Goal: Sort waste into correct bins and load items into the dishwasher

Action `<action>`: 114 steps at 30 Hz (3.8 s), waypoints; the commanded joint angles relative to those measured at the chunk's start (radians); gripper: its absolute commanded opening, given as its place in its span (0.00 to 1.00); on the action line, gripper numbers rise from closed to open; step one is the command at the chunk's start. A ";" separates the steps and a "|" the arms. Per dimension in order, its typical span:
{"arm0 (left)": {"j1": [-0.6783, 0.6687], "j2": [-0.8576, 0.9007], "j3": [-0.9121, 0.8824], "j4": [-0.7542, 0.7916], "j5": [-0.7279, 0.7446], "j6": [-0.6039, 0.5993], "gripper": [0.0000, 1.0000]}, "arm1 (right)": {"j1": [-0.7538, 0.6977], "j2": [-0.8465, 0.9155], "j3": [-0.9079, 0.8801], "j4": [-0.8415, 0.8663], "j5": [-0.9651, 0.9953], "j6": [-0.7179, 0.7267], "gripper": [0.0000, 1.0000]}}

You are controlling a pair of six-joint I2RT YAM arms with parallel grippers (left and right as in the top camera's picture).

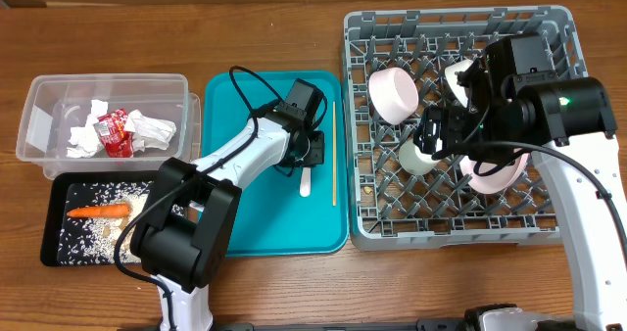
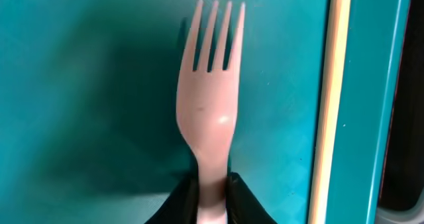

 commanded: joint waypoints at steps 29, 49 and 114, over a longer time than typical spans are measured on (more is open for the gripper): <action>-0.006 0.046 -0.013 -0.020 0.011 -0.010 0.04 | -0.005 -0.004 0.026 0.004 -0.005 -0.001 1.00; 0.001 0.046 -0.013 -0.024 0.000 0.055 0.12 | -0.005 -0.004 0.026 0.004 -0.005 -0.001 1.00; 0.285 -0.436 0.031 0.007 0.118 0.111 1.00 | 0.110 0.021 0.011 0.128 -0.217 0.054 1.00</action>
